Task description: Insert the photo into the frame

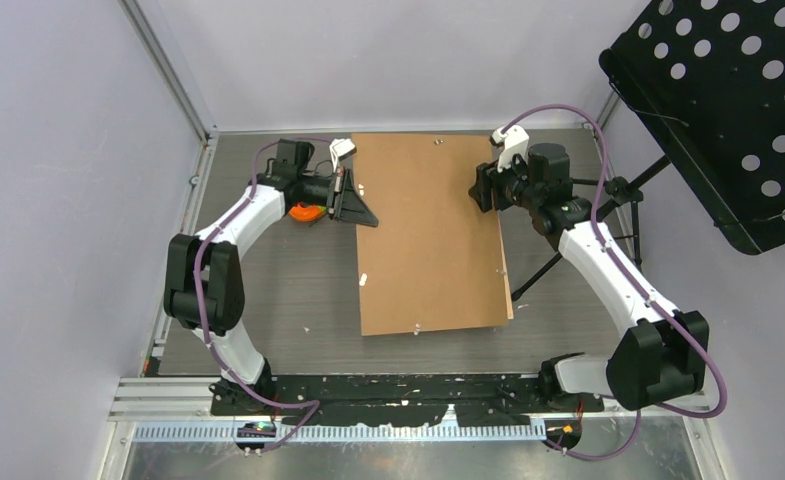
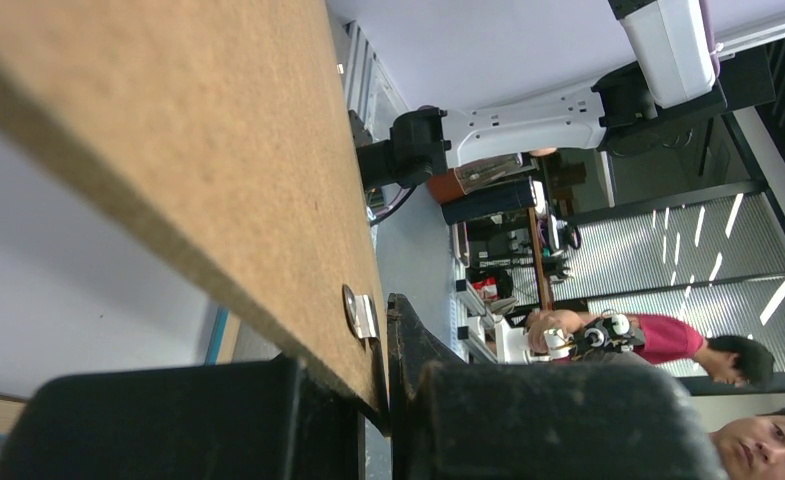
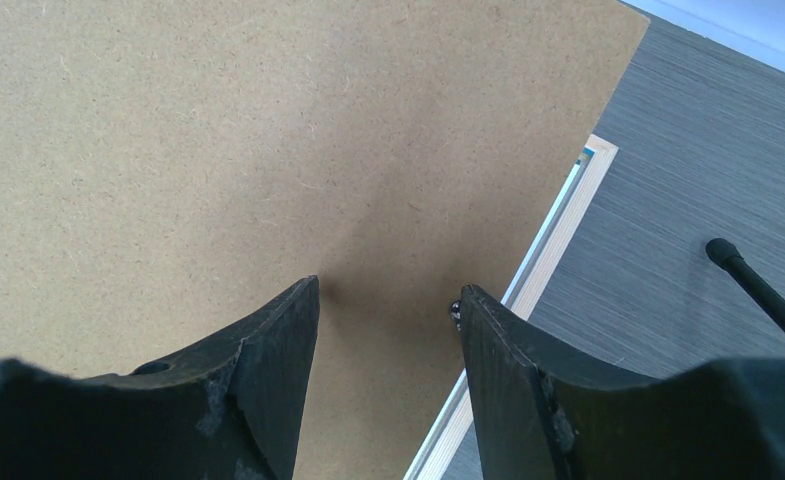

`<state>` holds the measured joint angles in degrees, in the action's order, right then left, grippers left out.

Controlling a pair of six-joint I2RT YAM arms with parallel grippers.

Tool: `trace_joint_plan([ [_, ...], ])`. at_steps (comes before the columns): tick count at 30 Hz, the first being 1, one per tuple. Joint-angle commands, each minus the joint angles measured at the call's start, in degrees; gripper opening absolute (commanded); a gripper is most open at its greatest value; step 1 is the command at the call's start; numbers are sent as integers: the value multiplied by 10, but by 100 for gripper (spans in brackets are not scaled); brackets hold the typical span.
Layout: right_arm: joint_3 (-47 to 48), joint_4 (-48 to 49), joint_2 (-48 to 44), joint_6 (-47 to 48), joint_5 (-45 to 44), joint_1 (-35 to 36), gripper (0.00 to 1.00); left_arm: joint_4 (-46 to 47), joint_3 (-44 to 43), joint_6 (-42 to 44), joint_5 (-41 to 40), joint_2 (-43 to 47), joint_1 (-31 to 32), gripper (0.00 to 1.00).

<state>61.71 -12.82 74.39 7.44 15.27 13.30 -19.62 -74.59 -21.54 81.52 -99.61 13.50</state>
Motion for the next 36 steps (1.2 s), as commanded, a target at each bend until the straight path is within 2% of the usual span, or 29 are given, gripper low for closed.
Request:
trace_joint_plan([
  [1, 1, 23, 5, 12, 28, -8, 60, 14, 1, 14, 63, 33, 2, 0],
  [36, -28, -10, -34, 24, 77, -30, 60, 15, 1, 14, 54, 37, 2, 0],
])
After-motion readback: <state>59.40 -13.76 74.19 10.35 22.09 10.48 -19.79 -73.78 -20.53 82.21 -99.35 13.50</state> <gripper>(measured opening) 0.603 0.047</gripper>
